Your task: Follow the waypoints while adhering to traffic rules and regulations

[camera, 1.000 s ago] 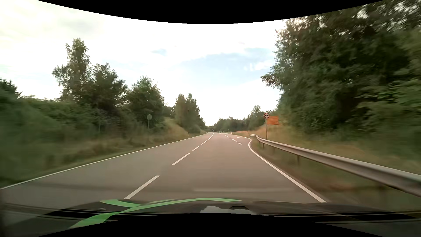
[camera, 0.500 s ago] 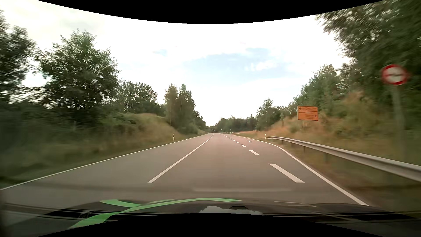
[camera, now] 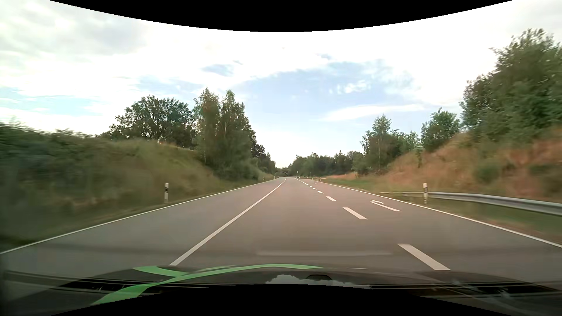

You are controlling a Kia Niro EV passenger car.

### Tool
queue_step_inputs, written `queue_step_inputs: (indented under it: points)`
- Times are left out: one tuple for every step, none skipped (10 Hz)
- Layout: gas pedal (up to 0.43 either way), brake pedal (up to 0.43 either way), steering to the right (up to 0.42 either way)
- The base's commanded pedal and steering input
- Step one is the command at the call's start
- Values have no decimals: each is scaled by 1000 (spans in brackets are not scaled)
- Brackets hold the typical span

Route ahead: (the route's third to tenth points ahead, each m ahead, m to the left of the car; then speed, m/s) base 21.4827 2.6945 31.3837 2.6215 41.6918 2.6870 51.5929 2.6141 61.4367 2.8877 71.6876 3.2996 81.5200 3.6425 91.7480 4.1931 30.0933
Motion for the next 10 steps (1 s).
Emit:
queue_step_inputs:
  points:
    - [350, 0, -5]
    - [350, 0, -5]
    - [350, 0, -5]
    - [370, 0, -5]
    - [370, 0, -5]
    - [378, 0, -5]
    - [378, 0, -5]
    - [390, 0, -5]
    - [390, 0, -5]
    - [390, 0, -5]
